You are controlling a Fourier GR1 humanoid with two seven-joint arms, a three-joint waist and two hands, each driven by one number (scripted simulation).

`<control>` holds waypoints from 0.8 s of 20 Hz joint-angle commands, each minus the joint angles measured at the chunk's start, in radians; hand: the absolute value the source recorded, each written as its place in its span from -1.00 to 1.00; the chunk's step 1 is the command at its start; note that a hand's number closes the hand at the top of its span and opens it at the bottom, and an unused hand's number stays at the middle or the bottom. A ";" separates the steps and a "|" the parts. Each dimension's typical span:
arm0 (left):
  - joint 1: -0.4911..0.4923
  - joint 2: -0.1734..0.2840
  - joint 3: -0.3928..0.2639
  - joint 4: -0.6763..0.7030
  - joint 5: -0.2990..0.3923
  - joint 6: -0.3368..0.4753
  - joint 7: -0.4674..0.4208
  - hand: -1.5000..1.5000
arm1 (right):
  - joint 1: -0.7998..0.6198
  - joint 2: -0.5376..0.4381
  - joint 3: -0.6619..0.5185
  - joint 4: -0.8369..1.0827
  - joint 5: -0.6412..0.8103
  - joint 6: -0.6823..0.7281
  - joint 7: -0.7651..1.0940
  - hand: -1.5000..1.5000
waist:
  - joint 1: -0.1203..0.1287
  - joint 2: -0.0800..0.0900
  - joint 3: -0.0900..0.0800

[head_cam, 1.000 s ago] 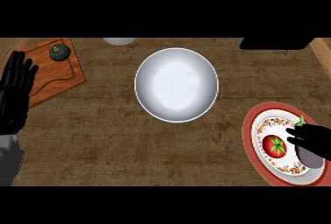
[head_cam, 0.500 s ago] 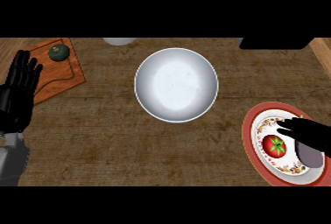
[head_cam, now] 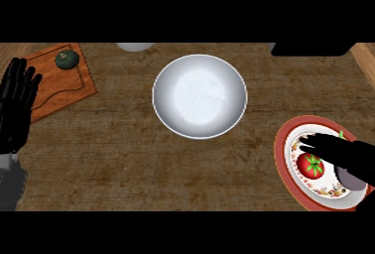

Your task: Pick the tomato from the plate and place it in the bowl

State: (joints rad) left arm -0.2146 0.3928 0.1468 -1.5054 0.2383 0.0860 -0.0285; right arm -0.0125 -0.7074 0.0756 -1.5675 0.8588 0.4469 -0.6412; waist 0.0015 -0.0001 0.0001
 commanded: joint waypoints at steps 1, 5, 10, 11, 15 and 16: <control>-0.027 -0.035 0.000 0.004 -0.042 0.038 0.012 0.00 | 0.013 -0.033 -0.041 -0.009 0.011 0.058 -0.054 -1.00 | -0.005 0.000 0.000; -0.025 -0.056 -0.006 0.027 -0.051 0.005 -0.010 0.00 | -0.078 0.085 0.057 0.105 0.128 -0.009 0.005 -1.00 | 0.000 0.000 0.000; -0.019 -0.060 0.031 0.049 -0.055 -0.018 -0.029 0.00 | -0.082 0.105 0.025 0.194 0.163 -0.059 -0.060 -1.00 | 0.001 0.001 0.000; -0.020 -0.060 0.014 -0.046 -0.068 0.008 0.048 0.00 | -0.058 0.115 0.020 0.160 0.164 -0.037 -0.035 -1.00 | 0.000 0.000 0.000; -0.058 -0.061 0.034 0.051 -0.070 -0.030 -0.020 0.00 | -0.058 0.152 0.047 0.182 0.223 -0.040 0.007 -1.00 | -0.002 0.000 0.000; -0.031 -0.042 0.063 0.056 -0.052 -0.061 -0.023 0.00 | -0.017 0.163 0.024 0.135 0.212 -0.044 0.021 -1.00 | -0.004 0.000 0.000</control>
State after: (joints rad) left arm -0.2524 0.3437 0.1874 -1.4573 0.1824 0.0528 -0.0457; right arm -0.0662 -0.5858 0.1009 -1.4131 1.0410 0.4105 -0.6485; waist -0.0002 0.0000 -0.0006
